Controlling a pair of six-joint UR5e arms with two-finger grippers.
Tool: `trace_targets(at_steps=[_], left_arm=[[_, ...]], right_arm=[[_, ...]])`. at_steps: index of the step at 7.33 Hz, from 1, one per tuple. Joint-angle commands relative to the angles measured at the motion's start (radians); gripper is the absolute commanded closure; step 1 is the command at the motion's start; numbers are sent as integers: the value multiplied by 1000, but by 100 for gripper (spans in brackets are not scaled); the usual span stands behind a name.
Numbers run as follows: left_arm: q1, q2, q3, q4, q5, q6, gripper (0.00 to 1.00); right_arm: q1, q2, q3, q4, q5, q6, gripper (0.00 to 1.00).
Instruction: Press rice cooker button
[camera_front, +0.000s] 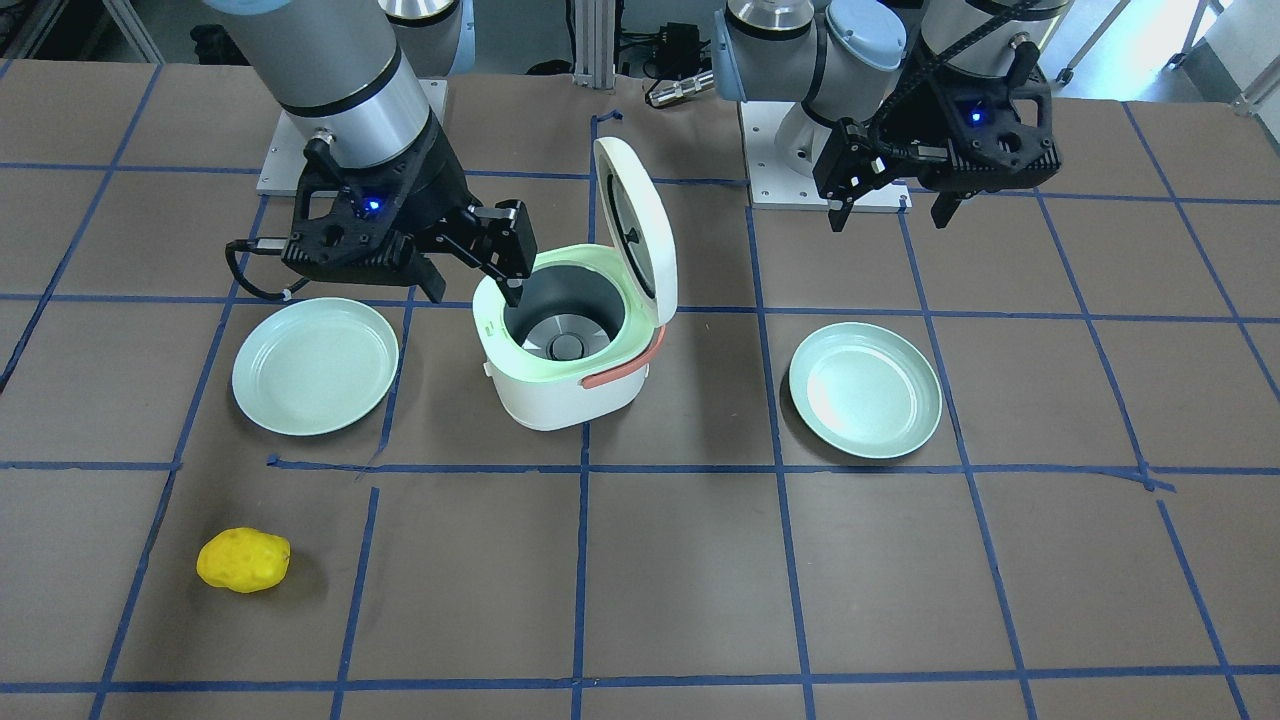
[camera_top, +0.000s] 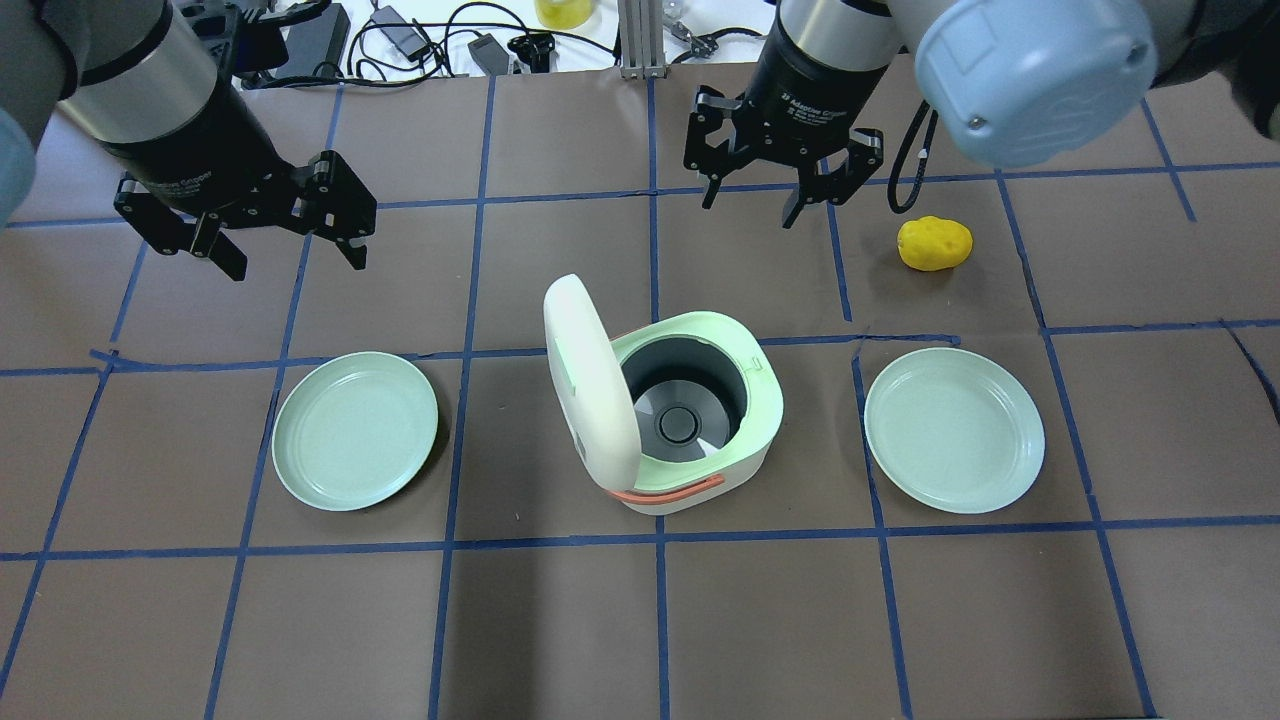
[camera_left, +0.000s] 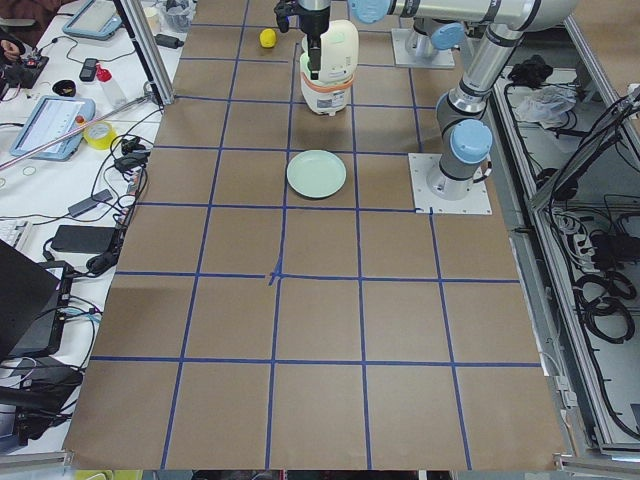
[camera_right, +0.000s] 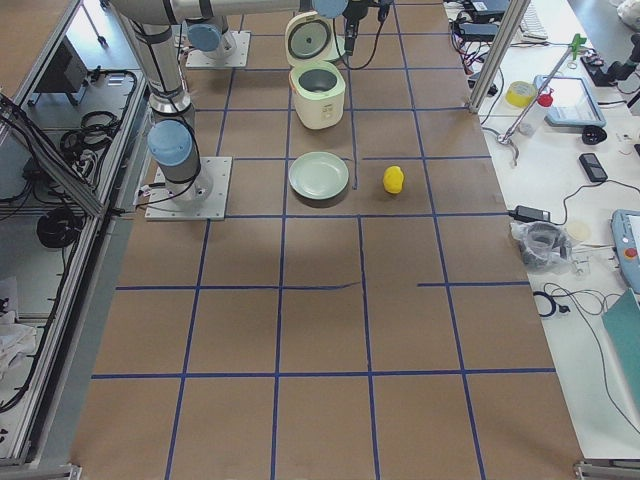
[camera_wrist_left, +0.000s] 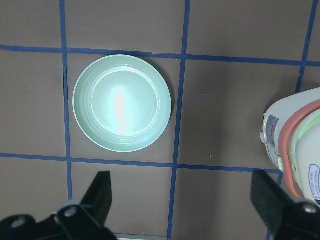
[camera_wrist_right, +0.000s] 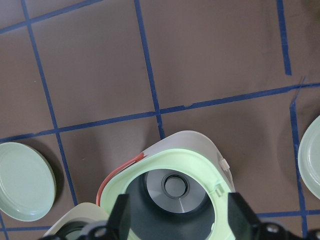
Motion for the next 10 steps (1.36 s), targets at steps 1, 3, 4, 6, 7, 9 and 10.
trace_targets(at_steps=[1, 3, 4, 6, 7, 9, 10], left_arm=[[0, 0, 0, 0, 0, 0, 0], [0, 0, 0, 0, 0, 0, 0], [0, 0, 0, 0, 0, 0, 0], [0, 0, 0, 0, 0, 0, 0], [0, 0, 0, 0, 0, 0, 0], [0, -1, 0, 0, 0, 0, 0], [0, 0, 0, 0, 0, 0, 0]], right_arm=[[-24, -1, -8, 7, -87, -94, 0], [-25, -7, -1, 15, -231, -212, 0], [-28, -12, -1, 75, -250, -263, 0], [-83, -21, -1, 106, -253, -309, 0], [-129, -35, -1, 128, -250, -367, 0], [-162, -44, -1, 133, -248, -372, 0], [-162, -47, -1, 131, -248, -372, 0]])
